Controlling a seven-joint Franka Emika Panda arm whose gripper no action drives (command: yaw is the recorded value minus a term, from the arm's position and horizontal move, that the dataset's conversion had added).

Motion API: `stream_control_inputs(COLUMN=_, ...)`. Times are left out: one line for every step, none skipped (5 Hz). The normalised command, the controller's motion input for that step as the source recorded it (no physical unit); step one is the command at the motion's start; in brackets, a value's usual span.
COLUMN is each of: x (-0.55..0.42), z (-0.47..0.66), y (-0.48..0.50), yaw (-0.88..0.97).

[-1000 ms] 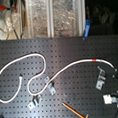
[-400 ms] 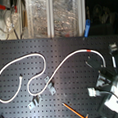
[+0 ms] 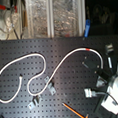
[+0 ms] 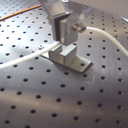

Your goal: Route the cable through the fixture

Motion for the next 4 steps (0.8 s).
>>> stream_control_inputs(x=-0.1, z=0.16, y=-0.022, yaw=-0.87)
stream_control_inputs(x=-0.1, z=0.16, y=-0.028, yaw=-0.88)
stream_control_inputs(x=-0.205, z=0.14, y=0.083, yaw=-0.52)
stream_control_inputs(x=-0.112, z=0.07, y=0.118, yaw=-0.14)
